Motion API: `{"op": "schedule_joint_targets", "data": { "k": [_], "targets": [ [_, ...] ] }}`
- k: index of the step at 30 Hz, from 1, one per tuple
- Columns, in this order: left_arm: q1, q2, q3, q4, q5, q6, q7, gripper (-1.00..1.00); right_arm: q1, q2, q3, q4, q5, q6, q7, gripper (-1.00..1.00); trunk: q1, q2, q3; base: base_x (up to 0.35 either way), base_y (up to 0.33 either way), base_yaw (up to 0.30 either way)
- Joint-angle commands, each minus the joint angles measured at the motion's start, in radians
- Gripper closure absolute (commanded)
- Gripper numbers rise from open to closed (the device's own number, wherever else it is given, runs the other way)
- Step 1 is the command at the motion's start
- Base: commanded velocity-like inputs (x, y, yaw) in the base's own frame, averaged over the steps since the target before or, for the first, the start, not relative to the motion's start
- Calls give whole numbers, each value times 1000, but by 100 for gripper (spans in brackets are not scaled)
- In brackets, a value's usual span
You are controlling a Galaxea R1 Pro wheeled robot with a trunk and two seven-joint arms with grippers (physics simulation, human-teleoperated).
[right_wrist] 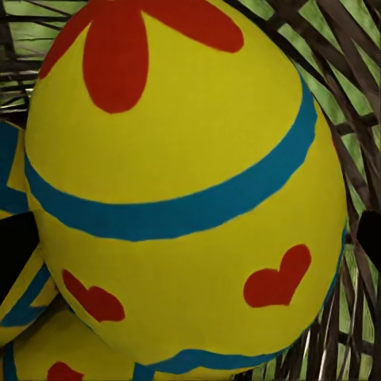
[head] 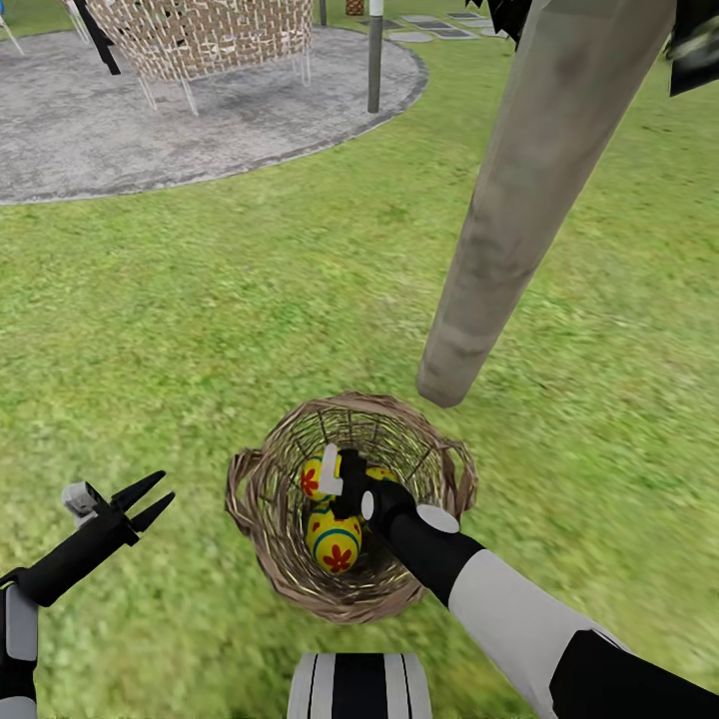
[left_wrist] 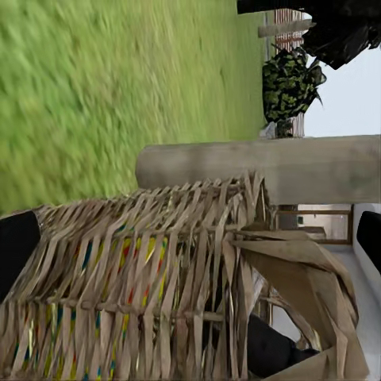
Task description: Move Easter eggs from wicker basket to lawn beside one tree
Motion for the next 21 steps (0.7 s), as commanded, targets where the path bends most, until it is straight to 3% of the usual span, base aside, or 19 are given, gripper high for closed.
{"op": "schedule_joint_targets", "data": {
  "k": [1,20,21],
  "targets": [
    [0,0,1,0,0,0,0,-100,0,0,0,0,0,0,0,-100,0,0,0,0,0,0],
    [1,0,0,0,0,0,0,-100,0,-3,0,-2,0,0,-1,-100,4,-2,-39,0,0,0],
    [1,-1,1,0,0,0,0,-100,0,-3,0,-2,0,0,-1,100,4,-2,-39,0,0,0]
  ]
}}
